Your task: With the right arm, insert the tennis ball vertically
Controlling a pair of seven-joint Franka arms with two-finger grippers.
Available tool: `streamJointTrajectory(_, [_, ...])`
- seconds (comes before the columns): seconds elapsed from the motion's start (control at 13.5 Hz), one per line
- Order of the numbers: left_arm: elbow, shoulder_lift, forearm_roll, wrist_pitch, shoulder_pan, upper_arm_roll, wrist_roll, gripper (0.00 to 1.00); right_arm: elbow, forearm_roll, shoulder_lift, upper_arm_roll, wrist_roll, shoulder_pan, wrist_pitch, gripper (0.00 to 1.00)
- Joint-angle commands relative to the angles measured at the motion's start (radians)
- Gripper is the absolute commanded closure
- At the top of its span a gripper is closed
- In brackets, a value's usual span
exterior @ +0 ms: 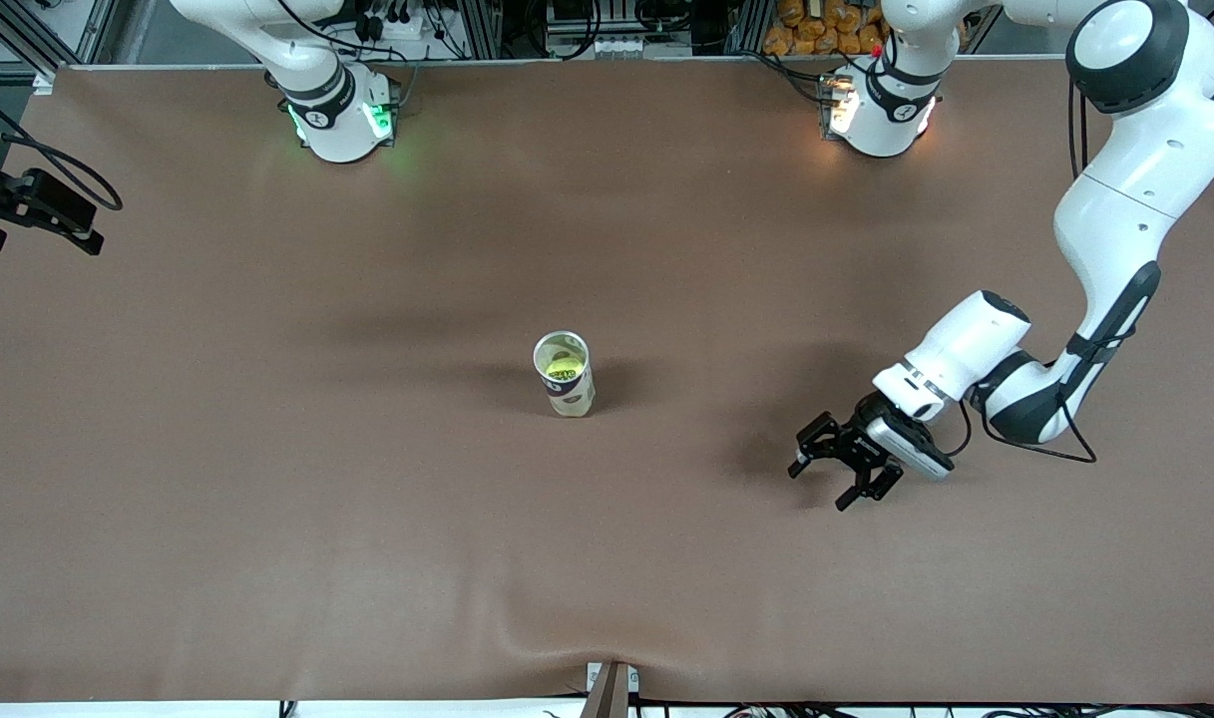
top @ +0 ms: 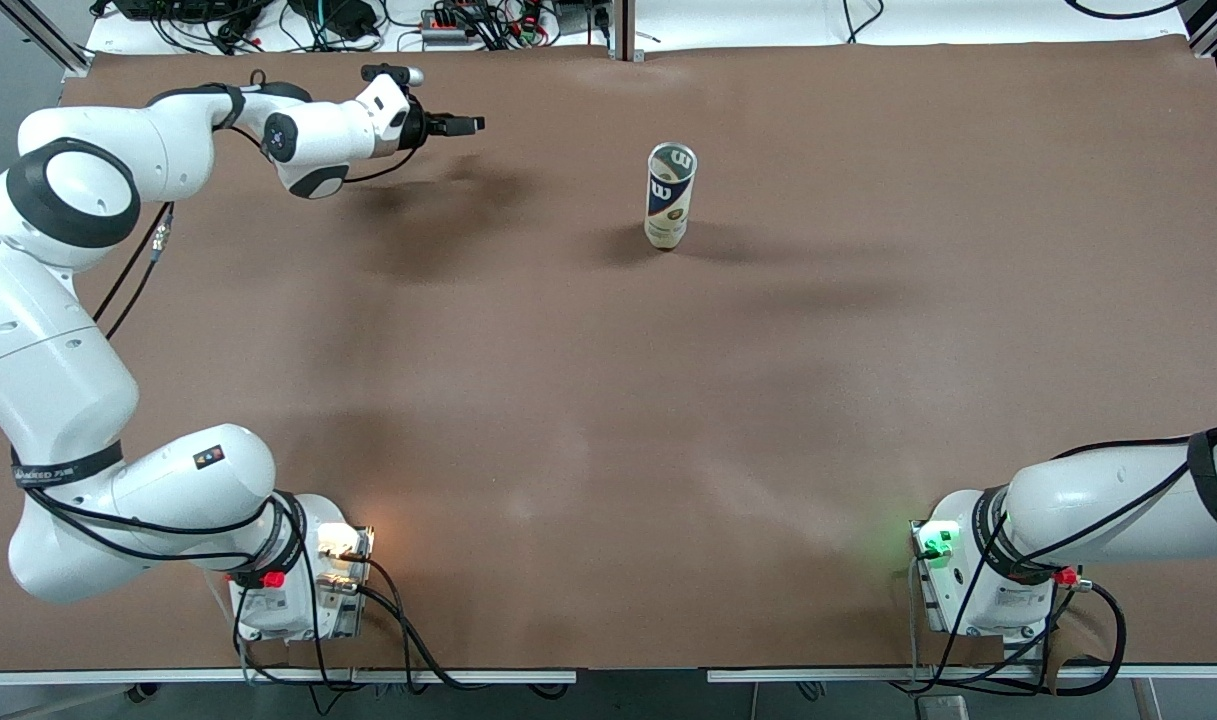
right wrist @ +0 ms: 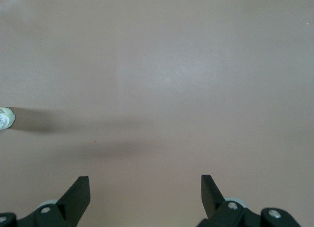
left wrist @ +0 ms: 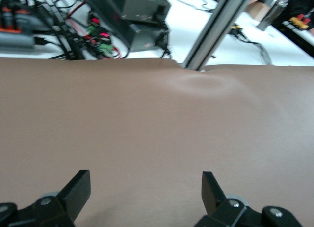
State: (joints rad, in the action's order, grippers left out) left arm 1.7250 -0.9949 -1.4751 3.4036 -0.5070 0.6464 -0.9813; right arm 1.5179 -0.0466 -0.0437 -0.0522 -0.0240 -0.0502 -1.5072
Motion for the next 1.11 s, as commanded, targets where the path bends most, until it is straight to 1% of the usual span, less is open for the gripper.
streamJointTrajectory(0.0, [-0.021, 0.012, 0.036, -0.08, 0.024, -0.039, -0.034, 0.0, -0.024, -0.004, 0.011, 0.005, 0.013, 0.001, 0.016, 0.0])
streamJointTrajectory(0.15, [-0.035, 0.015, 0.047, -0.186, 0.027, -0.037, -0.036, 0.0, -0.024, 0.007, 0.011, 0.005, 0.012, 0.0, 0.016, 0.0])
streamJointTrajectory(0.3, [-0.067, 0.002, 0.119, -0.199, 0.036, -0.043, -0.033, 0.0, -0.024, 0.014, 0.011, 0.005, 0.012, 0.001, 0.016, 0.0])
streamJointTrajectory(0.37, [-0.102, -0.002, 0.148, -0.217, 0.082, -0.068, -0.033, 0.0, -0.024, 0.014, 0.011, 0.005, 0.012, 0.003, 0.016, 0.0])
streamJointTrajectory(0.44, [-0.131, 0.004, 0.192, -0.249, 0.128, -0.108, -0.033, 0.0, -0.021, 0.014, 0.011, 0.005, 0.012, 0.004, 0.019, 0.0])
streamJointTrajectory(0.52, [-0.152, 0.008, 0.24, -0.277, 0.161, -0.125, -0.033, 0.0, -0.021, 0.014, 0.011, 0.005, 0.012, 0.006, 0.019, 0.0])
streamJointTrajectory(0.59, [-0.179, 0.009, 0.283, -0.315, 0.18, -0.126, -0.031, 0.0, -0.021, 0.014, 0.011, 0.005, 0.012, 0.006, 0.019, 0.0])
streamJointTrajectory(0.67, [-0.226, 0.005, 0.317, -0.386, 0.212, -0.126, -0.024, 0.0, -0.021, 0.014, 0.013, 0.005, 0.012, 0.004, 0.019, 0.0])
streamJointTrajectory(0.74, [-0.287, 0.001, 0.356, -0.49, 0.267, -0.126, -0.017, 0.0, -0.021, 0.014, 0.011, 0.005, 0.012, 0.006, 0.019, 0.0])
streamJointTrajectory(0.81, [-0.336, -0.001, 0.424, -0.592, 0.334, -0.125, -0.013, 0.0, -0.019, 0.014, 0.011, 0.005, 0.013, 0.007, 0.021, 0.0])
streamJointTrajectory(0.89, [-0.391, -0.002, 0.506, -0.657, 0.391, -0.126, 0.018, 0.0, -0.019, 0.014, 0.011, 0.005, 0.013, 0.009, 0.021, 0.0])
streamJointTrajectory(0.96, [-0.435, -0.002, 0.609, -0.7, 0.418, -0.132, 0.097, 0.0, -0.019, 0.014, 0.011, 0.003, 0.013, 0.009, 0.021, 0.0])
streamJointTrajectory(1.03, [-0.443, 0.004, 0.718, -0.728, 0.423, -0.131, 0.19, 0.0, -0.019, 0.014, 0.011, 0.003, 0.013, 0.012, 0.024, 0.0])
